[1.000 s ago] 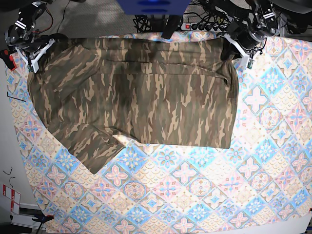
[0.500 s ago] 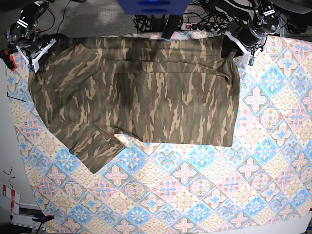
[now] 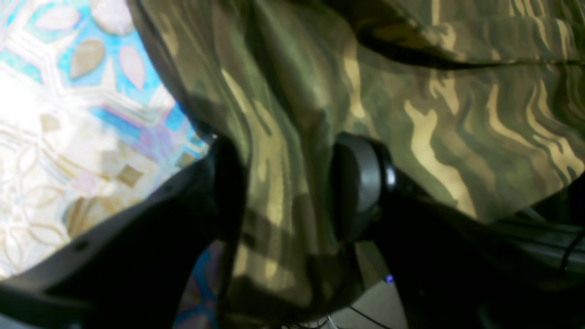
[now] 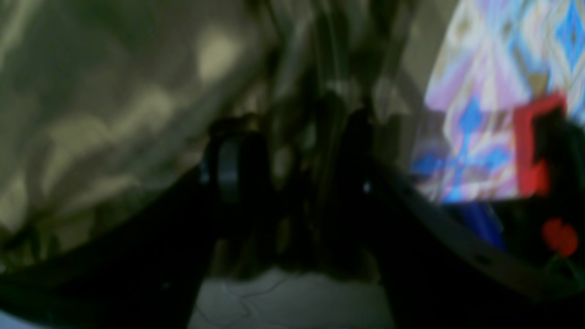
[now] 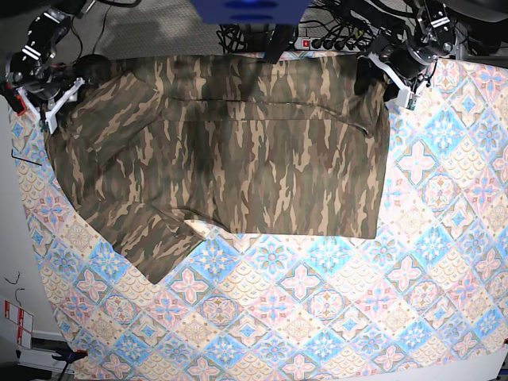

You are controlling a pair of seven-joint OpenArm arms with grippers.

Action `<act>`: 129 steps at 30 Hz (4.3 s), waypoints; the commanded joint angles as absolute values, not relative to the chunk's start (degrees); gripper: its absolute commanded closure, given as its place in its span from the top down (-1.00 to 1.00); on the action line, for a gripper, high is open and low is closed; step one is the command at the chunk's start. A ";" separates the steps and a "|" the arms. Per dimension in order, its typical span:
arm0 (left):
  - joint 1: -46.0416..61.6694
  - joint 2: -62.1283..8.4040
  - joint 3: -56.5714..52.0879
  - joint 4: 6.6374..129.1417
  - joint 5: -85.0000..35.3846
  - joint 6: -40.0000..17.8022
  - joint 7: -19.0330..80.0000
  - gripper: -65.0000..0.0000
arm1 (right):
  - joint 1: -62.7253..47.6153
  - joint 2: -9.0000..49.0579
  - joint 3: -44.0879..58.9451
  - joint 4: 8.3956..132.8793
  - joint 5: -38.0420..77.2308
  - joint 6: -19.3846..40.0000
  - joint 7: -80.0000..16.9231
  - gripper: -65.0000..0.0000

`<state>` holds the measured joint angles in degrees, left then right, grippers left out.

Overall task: Fold the T-shirt properly
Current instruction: 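Drag the folded shirt with both grippers back toward the robot, then release the shirt and move both grippers along its sides, then grasp the shirt's side edges with both grippers near the hem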

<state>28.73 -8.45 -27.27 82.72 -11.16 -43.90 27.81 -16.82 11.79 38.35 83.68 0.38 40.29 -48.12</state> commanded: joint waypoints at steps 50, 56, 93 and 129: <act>26.15 -5.85 -32.40 107.38 -5.67 -40.00 31.25 0.57 | -10.51 17.10 35.65 88.13 0.48 40.00 -47.87 0.35; 18.77 -8.66 -32.31 107.21 -5.67 -40.00 41.36 0.57 | -4.79 17.45 30.64 89.71 0.48 40.00 -50.68 0.35; 8.31 -9.71 -32.31 100.00 2.77 -40.00 48.40 0.57 | 39.96 15.69 8.57 25.01 -12.44 40.00 -20.62 0.35; 4.44 -12.79 -32.57 99.82 2.95 -40.00 48.57 0.57 | 39.34 16.31 8.13 6.55 -16.57 31.69 -2.33 0.35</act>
<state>4.93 -11.68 -32.38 98.94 3.36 -40.32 49.52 38.35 16.53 8.19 6.59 -16.14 29.76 -0.01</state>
